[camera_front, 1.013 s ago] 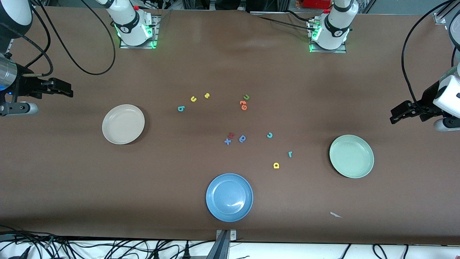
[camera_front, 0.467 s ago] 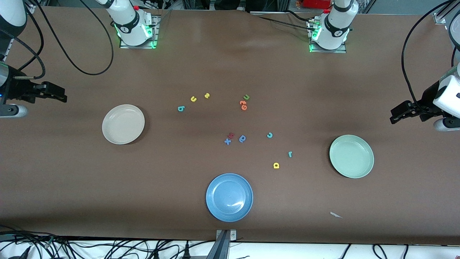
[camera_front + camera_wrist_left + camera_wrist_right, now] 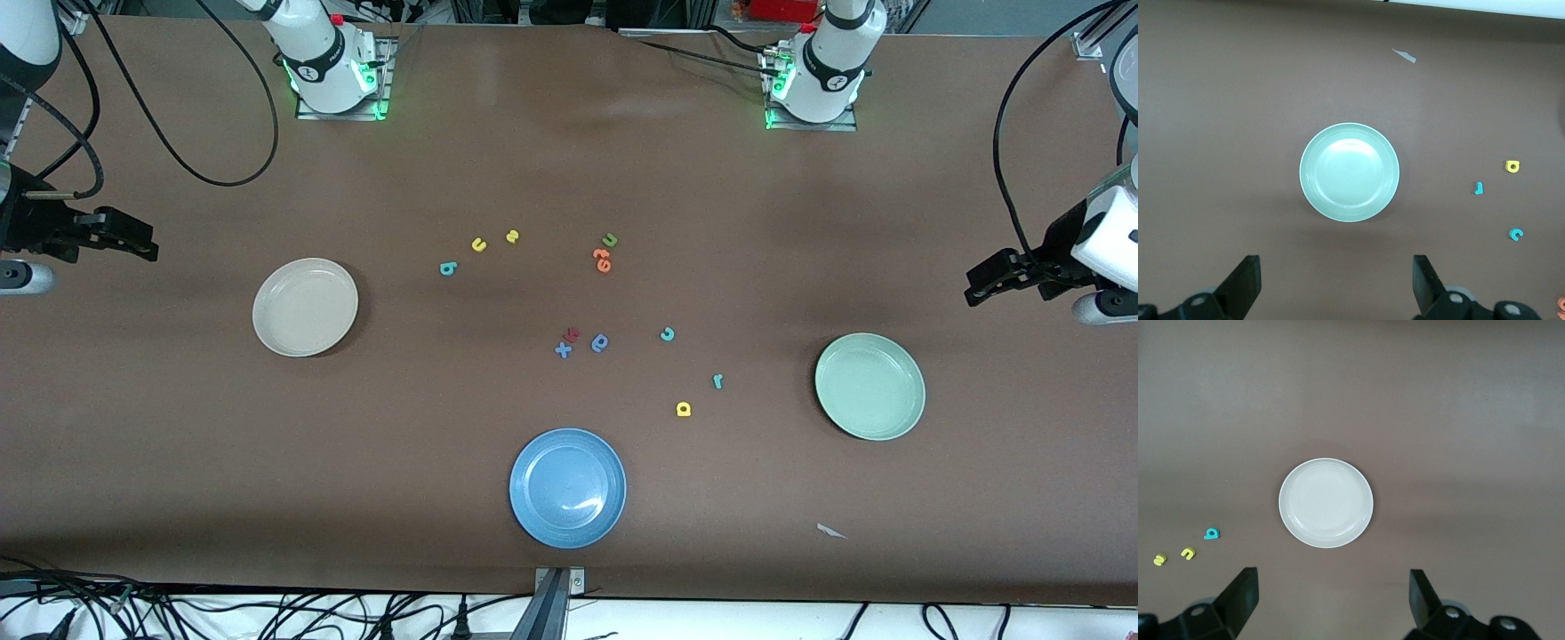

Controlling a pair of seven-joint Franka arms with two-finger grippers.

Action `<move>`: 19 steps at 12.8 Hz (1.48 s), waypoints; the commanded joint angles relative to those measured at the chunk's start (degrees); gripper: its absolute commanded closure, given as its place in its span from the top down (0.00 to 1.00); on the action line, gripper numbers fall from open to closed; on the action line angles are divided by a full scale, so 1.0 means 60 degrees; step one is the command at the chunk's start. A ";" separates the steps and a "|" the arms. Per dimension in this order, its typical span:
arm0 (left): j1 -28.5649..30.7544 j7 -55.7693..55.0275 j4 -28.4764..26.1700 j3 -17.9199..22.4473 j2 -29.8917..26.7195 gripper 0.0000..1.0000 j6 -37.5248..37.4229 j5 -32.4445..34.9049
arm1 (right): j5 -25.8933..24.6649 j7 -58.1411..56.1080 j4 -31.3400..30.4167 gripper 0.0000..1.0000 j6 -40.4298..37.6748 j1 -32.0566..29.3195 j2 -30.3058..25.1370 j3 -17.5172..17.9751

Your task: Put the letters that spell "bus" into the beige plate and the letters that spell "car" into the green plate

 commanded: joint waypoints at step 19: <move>-0.1145 -0.0076 0.1013 -0.0127 0.4068 1.00 0.1196 -0.0089 | 0.0603 0.0078 0.0093 1.00 -0.0109 0.0015 -0.0050 -0.0391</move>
